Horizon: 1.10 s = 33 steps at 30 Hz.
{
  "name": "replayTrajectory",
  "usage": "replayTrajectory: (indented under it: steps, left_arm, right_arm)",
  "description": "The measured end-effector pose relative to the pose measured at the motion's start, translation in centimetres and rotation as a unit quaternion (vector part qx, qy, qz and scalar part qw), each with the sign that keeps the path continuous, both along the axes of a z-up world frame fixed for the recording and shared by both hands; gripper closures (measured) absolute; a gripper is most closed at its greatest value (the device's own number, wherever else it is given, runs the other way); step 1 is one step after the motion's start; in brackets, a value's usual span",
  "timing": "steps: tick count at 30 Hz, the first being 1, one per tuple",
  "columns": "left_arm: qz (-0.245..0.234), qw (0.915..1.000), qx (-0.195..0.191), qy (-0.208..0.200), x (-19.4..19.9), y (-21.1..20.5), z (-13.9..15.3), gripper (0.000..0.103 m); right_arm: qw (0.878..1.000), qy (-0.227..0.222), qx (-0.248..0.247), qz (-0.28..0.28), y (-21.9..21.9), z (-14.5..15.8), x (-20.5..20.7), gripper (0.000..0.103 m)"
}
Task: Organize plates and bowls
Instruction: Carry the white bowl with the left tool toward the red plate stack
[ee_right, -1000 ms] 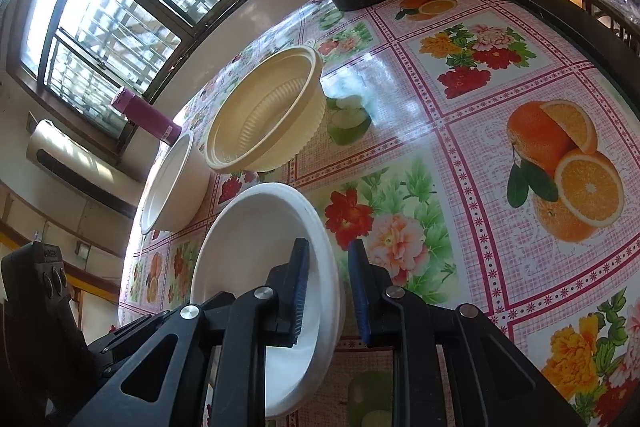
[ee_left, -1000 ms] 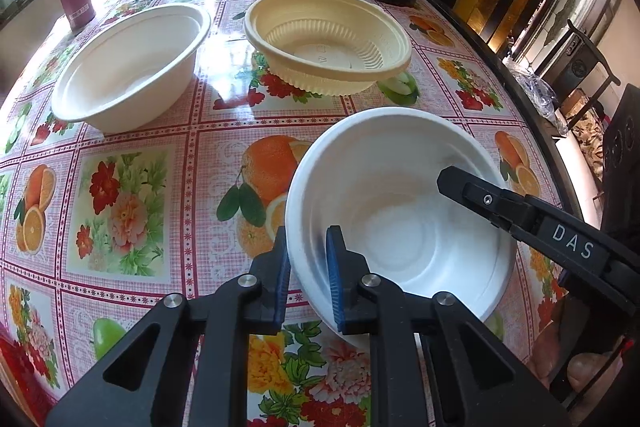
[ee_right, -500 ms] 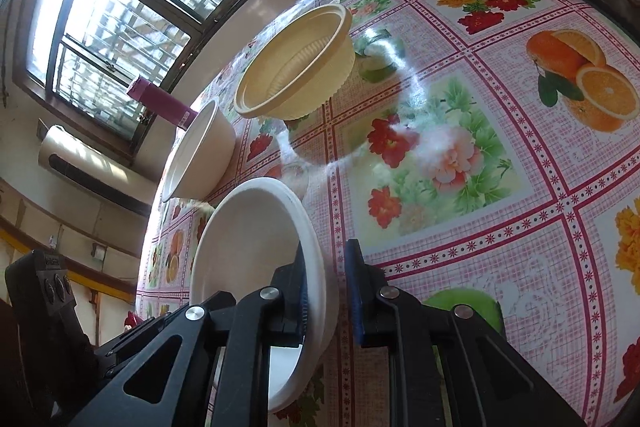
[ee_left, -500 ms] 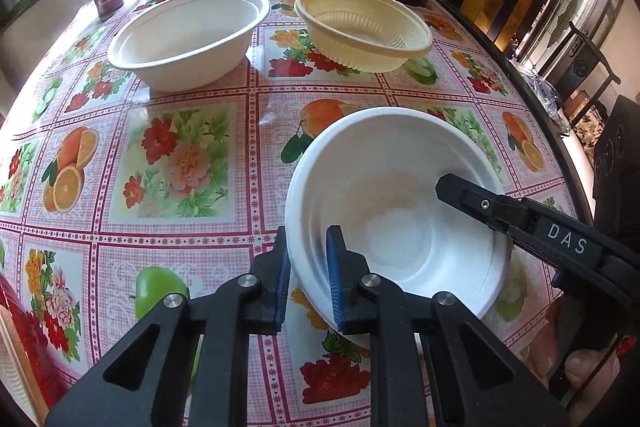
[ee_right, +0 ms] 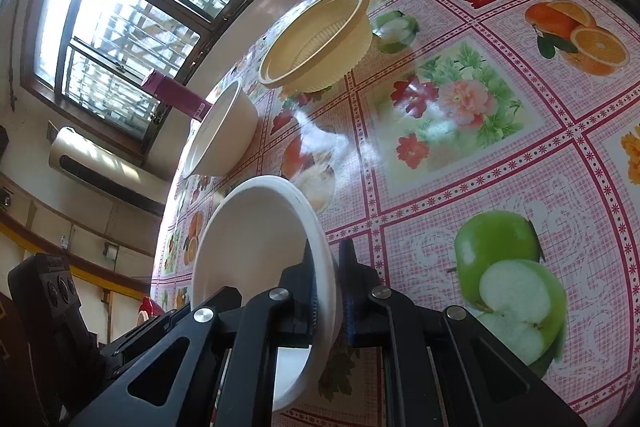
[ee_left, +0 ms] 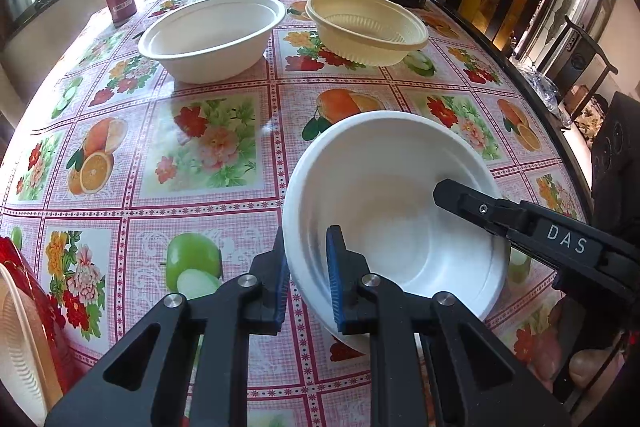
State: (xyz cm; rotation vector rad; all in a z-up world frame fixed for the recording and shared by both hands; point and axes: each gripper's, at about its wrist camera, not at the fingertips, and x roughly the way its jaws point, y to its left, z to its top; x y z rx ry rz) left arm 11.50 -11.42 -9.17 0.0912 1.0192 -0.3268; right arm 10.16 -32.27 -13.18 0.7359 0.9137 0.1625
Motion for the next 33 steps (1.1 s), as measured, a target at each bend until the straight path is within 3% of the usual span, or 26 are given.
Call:
replayTrajectory:
  steps: [15, 22, 33]
  left_arm:
    - [0.043, 0.997, -0.007, -0.064, -3.3, 6.8, 4.1, 0.088]
    - [0.078, 0.9918, -0.002, -0.101, -5.2, 11.6, 6.0, 0.088]
    - [0.144, 0.9815, -0.003, -0.126, -8.0, 19.7, 7.1, 0.087]
  right_arm:
    - [0.997, -0.042, -0.02, 0.055, 7.5, 4.6, -0.8, 0.094]
    - [0.993, -0.066, -0.03, 0.096, 13.0, 6.9, -1.5, 0.094]
    - [0.979, -0.092, -0.048, 0.174, 22.3, 9.6, -1.9, 0.094]
